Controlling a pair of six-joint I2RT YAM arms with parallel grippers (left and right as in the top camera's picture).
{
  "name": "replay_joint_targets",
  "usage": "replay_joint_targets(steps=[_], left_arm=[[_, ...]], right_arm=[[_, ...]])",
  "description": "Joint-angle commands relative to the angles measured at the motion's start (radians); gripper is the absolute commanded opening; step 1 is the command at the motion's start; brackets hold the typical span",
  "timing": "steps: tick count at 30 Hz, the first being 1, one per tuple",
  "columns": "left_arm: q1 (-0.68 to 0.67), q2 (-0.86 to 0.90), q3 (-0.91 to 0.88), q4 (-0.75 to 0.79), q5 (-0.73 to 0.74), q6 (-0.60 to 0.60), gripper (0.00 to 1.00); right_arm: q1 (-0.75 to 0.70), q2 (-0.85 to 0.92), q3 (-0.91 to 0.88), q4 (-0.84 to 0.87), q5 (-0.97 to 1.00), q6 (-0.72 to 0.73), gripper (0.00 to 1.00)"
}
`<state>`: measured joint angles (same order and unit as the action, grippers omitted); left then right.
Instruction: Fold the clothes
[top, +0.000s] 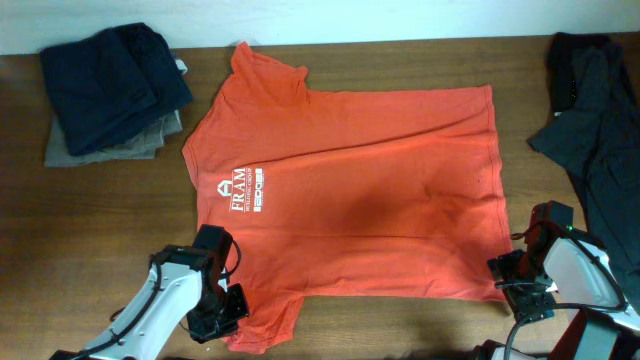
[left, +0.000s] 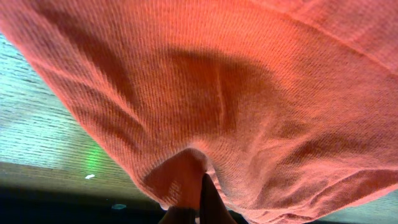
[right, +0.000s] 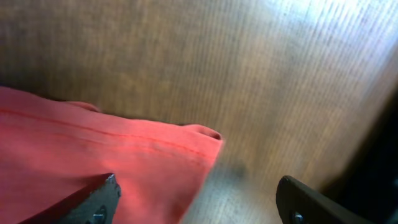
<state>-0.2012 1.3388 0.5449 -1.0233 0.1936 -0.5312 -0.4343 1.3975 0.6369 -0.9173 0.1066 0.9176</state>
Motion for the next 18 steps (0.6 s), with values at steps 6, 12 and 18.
replay_joint_targets(steps=[6, 12, 18], left_arm=[[-0.004, -0.008, -0.004, 0.002, -0.008, 0.002, 0.01], [-0.004, -0.008, -0.004, 0.002, -0.008, 0.002, 0.01], [-0.004, -0.008, -0.004, 0.002, -0.008, 0.002, 0.01]], right_arm=[[-0.005, -0.014, -0.020, 0.047, -0.027, -0.023, 0.80], [-0.005, -0.014, -0.083, 0.104, -0.027, -0.019, 0.80], [-0.005, -0.014, -0.095, 0.127, -0.027, -0.019, 0.58]])
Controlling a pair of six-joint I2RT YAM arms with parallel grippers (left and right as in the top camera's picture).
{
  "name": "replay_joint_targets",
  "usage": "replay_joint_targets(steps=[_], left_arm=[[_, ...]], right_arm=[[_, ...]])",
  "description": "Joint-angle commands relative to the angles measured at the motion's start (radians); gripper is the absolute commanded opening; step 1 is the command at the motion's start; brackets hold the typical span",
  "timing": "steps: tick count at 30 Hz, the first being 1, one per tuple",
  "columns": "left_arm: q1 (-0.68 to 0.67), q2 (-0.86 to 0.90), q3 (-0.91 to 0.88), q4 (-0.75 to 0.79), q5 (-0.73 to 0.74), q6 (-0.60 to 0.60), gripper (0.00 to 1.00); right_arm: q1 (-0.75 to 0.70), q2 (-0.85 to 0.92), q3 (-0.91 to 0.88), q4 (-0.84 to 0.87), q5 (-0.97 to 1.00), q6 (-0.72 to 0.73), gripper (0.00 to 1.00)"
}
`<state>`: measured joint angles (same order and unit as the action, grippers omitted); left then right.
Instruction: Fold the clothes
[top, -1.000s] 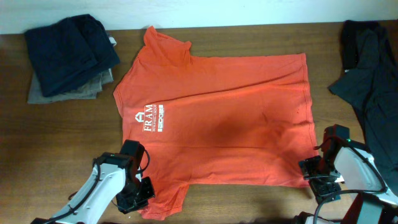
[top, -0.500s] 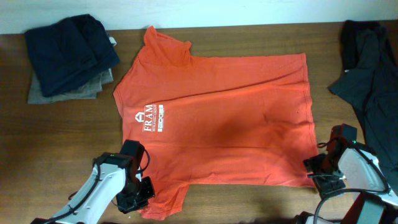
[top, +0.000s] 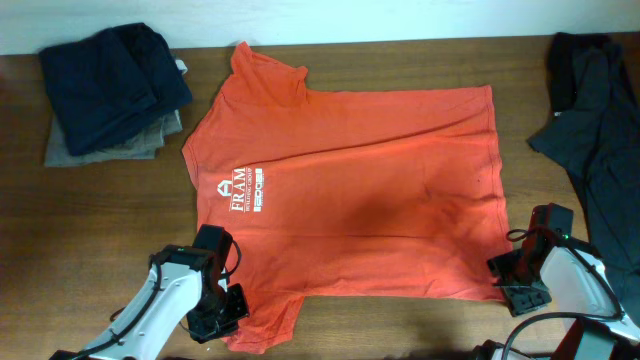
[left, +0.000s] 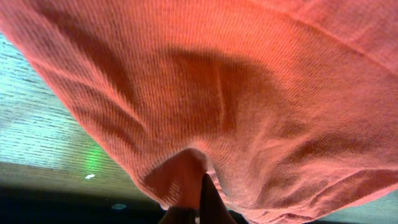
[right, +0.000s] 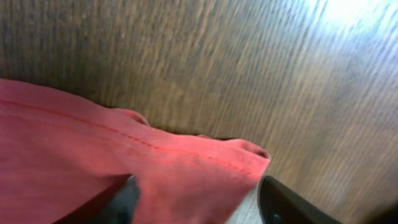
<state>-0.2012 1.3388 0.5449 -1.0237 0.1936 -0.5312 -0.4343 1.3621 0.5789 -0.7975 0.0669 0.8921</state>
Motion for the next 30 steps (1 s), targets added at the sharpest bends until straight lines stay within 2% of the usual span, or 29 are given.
replay_joint_targets(steps=[1, 5, 11, 15, 18, 20, 21, 30], left_arm=[[-0.004, -0.008, -0.004, 0.002, -0.008, 0.002, 0.01], [-0.004, -0.008, -0.004, 0.002, -0.008, 0.002, 0.01], [-0.004, -0.008, 0.010, -0.014, -0.008, 0.003, 0.01], [-0.004, -0.008, 0.092, -0.081, -0.062, 0.009, 0.01], [-0.004, -0.008, 0.171, -0.118, -0.070, 0.010, 0.01], [-0.004, -0.008, 0.203, -0.122, -0.070, 0.010, 0.01], [-0.004, -0.008, 0.208, -0.121, -0.072, 0.010, 0.01], [-0.003, -0.008, 0.222, -0.103, -0.072, 0.010, 0.01]], right_arm=[[-0.005, 0.022, -0.037, 0.008, 0.013, 0.006, 0.55], [-0.005, 0.022, -0.037, 0.007, 0.013, 0.006, 0.47], [-0.005, 0.021, -0.037, -0.026, 0.016, 0.030, 0.43], [-0.005, 0.021, -0.032, -0.044, 0.016, 0.029, 0.37], [-0.005, 0.020, -0.012, -0.072, 0.016, 0.029, 0.23], [-0.005, 0.020, -0.005, -0.077, 0.016, 0.029, 0.09], [-0.005, 0.020, -0.004, -0.078, 0.016, 0.029, 0.07], [-0.005, 0.020, 0.041, -0.100, 0.012, 0.029, 0.04]])
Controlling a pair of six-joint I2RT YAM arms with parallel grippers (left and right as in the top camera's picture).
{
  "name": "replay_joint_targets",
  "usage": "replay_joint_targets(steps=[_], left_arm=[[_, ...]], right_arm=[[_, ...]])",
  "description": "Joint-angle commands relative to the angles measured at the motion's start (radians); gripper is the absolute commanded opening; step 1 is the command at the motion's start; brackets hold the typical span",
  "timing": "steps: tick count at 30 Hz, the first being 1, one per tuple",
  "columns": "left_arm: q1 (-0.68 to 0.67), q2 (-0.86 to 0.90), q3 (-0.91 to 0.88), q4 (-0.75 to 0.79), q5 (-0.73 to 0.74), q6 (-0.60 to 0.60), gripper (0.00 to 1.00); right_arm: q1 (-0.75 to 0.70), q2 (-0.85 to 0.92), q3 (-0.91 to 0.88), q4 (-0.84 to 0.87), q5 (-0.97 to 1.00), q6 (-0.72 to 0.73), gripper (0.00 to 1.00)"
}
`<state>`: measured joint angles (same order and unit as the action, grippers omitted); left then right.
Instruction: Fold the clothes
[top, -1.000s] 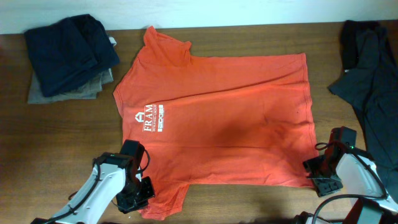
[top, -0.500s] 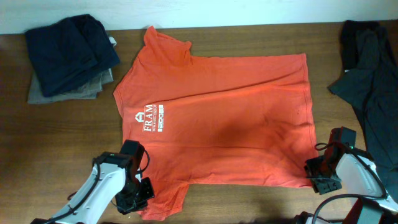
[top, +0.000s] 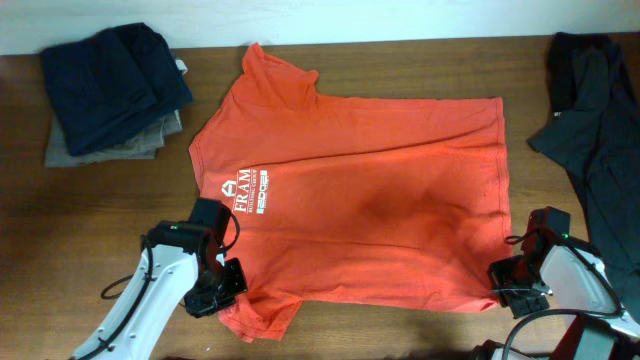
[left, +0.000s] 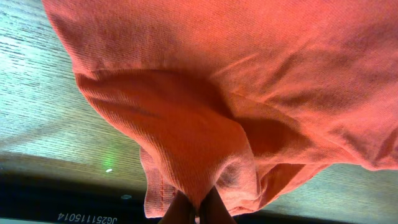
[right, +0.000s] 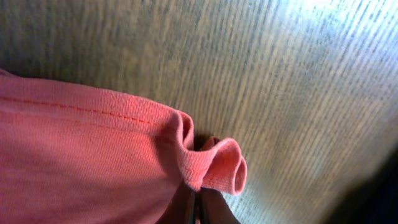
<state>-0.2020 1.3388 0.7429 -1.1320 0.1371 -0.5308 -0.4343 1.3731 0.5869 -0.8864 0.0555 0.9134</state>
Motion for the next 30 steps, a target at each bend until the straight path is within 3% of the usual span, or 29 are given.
replay_joint_targets(steps=[1, 8, 30], left_arm=[[-0.003, -0.008, 0.034, 0.010, -0.016, 0.009, 0.01], [-0.002, -0.008, 0.097, 0.060, -0.113, 0.009, 0.01], [0.069, -0.008, 0.098, 0.444, -0.143, 0.010, 0.01]], right_arm=[[-0.005, 0.009, 0.056, -0.026, 0.024, 0.008, 0.04], [-0.005, 0.009, 0.125, -0.041, 0.024, 0.008, 0.04], [-0.005, 0.010, 0.126, 0.088, -0.059, 0.011, 0.04]])
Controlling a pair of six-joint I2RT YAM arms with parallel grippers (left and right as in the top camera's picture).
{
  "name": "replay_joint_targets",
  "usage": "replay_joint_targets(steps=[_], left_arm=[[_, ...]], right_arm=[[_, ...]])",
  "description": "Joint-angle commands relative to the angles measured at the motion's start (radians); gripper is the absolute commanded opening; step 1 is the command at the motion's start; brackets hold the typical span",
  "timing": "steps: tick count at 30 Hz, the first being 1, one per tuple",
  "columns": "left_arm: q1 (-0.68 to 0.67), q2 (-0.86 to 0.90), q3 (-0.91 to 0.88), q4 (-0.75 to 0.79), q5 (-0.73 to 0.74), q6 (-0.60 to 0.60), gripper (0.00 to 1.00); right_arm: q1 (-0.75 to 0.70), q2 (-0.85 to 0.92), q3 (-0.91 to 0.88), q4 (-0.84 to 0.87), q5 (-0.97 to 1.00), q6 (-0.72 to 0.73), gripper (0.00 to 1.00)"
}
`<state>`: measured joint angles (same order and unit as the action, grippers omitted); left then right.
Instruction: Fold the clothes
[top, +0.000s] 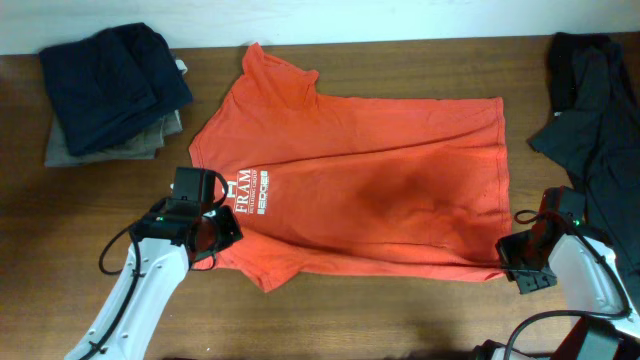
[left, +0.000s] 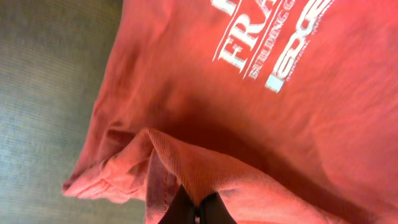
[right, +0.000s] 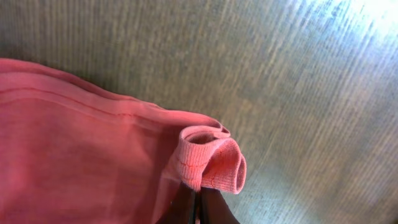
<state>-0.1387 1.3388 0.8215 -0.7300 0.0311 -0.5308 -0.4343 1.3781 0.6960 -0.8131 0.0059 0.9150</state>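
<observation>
An orange T-shirt (top: 370, 190) with white lettering (top: 250, 195) lies spread on the wooden table, its near edge lifted and partly doubled over. My left gripper (top: 215, 235) is shut on the shirt's near-left sleeve part; its wrist view shows bunched cloth (left: 186, 180) pinched above the fingers (left: 198, 210). My right gripper (top: 512, 255) is shut on the near-right hem corner, seen as a curled roll of knit (right: 214, 158) pinched at the fingertips (right: 198, 208).
A stack of folded dark and grey clothes (top: 115, 85) sits at the far left. A heap of dark garments (top: 595, 130) lies along the right edge, close to my right arm. Bare wood (top: 380, 320) shows in front of the shirt.
Both grippers have moved away from the near table edge with the shirt's near edge still held. The left one now sits by the white lettering, and the near-left sleeve lies over the shirt body.
At first my left gripper was shut on the near-left sleeve and the right stood open around the near-right hem corner. The right one narrowed, then was shut on the corner. With both holding, the shirt shifted away, and its near edge now sits further in.
</observation>
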Motion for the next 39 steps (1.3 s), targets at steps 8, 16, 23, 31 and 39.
replay_joint_targets(steps=[8, 16, 23, 31, 39], left_arm=[[0.005, -0.008, 0.019, 0.109, -0.055, 0.010, 0.01], [0.005, -0.008, 0.019, 0.136, -0.137, 0.009, 0.01], [0.005, -0.008, 0.019, 0.199, -0.195, 0.010, 0.01], [0.005, 0.049, 0.019, 0.267, -0.204, 0.010, 0.01], [0.005, 0.126, 0.019, 0.338, -0.206, 0.010, 0.01]], right_arm=[[-0.005, 0.005, 0.017, 0.103, -0.090, 0.010, 0.04], [-0.005, 0.005, 0.017, 0.206, -0.145, 0.010, 0.04], [-0.005, 0.005, 0.017, 0.257, -0.164, 0.044, 0.05], [-0.005, 0.005, 0.017, 0.286, -0.164, 0.044, 0.05], [0.013, 0.005, 0.016, 0.351, -0.164, 0.044, 0.08]])
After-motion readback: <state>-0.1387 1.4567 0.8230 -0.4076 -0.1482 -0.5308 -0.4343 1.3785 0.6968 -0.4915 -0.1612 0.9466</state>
